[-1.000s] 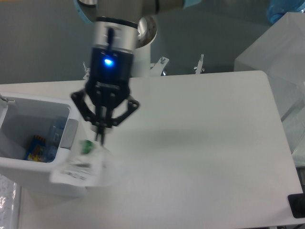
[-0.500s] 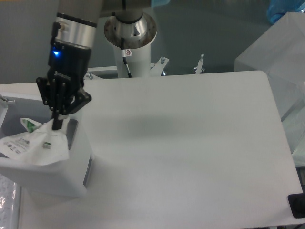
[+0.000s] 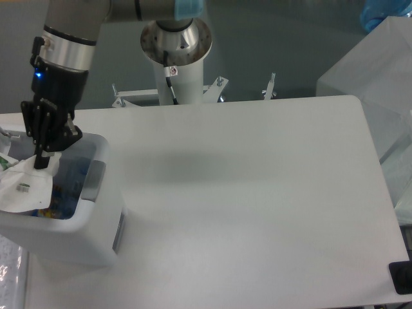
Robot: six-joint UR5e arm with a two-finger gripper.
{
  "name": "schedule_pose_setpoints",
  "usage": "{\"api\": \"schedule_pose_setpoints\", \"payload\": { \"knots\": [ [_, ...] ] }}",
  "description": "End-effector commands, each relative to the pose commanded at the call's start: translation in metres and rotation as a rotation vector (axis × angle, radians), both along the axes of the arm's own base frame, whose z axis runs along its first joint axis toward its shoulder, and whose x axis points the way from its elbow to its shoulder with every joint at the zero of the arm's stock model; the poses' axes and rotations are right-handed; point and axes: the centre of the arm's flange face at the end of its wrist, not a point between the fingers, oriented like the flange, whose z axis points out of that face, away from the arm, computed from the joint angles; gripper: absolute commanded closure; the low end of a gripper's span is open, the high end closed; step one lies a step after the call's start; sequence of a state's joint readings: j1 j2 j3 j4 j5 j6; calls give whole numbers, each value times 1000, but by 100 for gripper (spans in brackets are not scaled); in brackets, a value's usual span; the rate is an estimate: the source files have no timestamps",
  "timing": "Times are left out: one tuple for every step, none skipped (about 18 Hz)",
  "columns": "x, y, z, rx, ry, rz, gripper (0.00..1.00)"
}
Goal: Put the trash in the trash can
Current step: 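Open the gripper to drop the bag into the bin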
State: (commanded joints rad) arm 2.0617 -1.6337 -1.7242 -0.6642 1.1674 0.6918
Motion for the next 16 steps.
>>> {"api": "schedule_pose_setpoints", "payload": {
  "knots": [
    [1,-1,-1,-1,-2,-1,72],
    [1,-1,-2,-2,-5,-3,60],
    [1,-2,-5,-7,-6,-2,48],
    [1,-2,-7,-12,-10,1,41],
    [1,-2,-7,-12,-12,3,37],
    [2,-3,-7,-12,-15,7,34],
    [2,-3,-8,-12,-18,8,29],
    [2,-3,-8,-12,-19,9,23],
    [2,-4,-5,-8,-17,10,14],
    [2,-5,-4,-6,-19,9,7],
    [-1,-5,-3,-4,-17,15,1],
    [-5,-5,1,1,-18,31,0],
    [-20,-8,5,8,-42,84,0],
    [-44,-14,10,16,-90,178,0],
    [-68,-19,21,35,-157,292,0],
    [-92,-25,29,54,-210,391,0]
  ]
}}
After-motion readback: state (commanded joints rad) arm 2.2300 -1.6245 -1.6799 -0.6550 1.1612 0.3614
